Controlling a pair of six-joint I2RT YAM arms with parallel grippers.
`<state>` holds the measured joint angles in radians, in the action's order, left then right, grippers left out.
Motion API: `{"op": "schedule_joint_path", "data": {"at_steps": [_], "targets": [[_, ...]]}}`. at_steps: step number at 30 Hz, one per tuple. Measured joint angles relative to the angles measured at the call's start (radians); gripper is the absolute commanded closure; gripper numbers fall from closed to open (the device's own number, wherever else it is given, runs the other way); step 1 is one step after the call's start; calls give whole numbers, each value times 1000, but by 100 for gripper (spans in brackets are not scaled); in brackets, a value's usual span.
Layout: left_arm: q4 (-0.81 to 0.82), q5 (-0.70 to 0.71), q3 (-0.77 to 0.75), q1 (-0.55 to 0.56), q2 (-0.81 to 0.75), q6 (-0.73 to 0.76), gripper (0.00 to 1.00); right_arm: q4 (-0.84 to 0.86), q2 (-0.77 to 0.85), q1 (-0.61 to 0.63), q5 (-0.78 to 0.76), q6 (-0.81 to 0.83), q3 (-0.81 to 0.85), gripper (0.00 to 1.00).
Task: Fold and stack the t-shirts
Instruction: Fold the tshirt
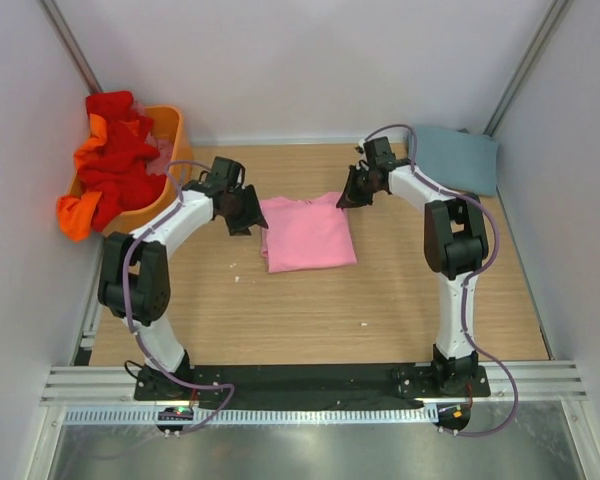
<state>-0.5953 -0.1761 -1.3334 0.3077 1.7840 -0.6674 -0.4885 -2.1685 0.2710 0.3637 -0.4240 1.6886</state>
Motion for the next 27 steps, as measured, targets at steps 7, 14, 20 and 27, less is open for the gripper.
{"op": "schedule_joint_path", "data": {"at_steps": [7, 14, 20, 27], "targets": [[3, 0, 5, 0, -66, 2, 47, -21, 0, 0, 2, -5, 31, 99], [3, 2, 7, 0, -82, 17, 48, 1, -46, -8, 2, -23, 193, 98], [3, 8, 25, 9, -82, 17, 48, 20, -330, -25, 43, -35, 426, 41], [-1, 41, 0, 81, -63, 16, 50, -46, -328, -39, -20, -6, 482, 27]]}}
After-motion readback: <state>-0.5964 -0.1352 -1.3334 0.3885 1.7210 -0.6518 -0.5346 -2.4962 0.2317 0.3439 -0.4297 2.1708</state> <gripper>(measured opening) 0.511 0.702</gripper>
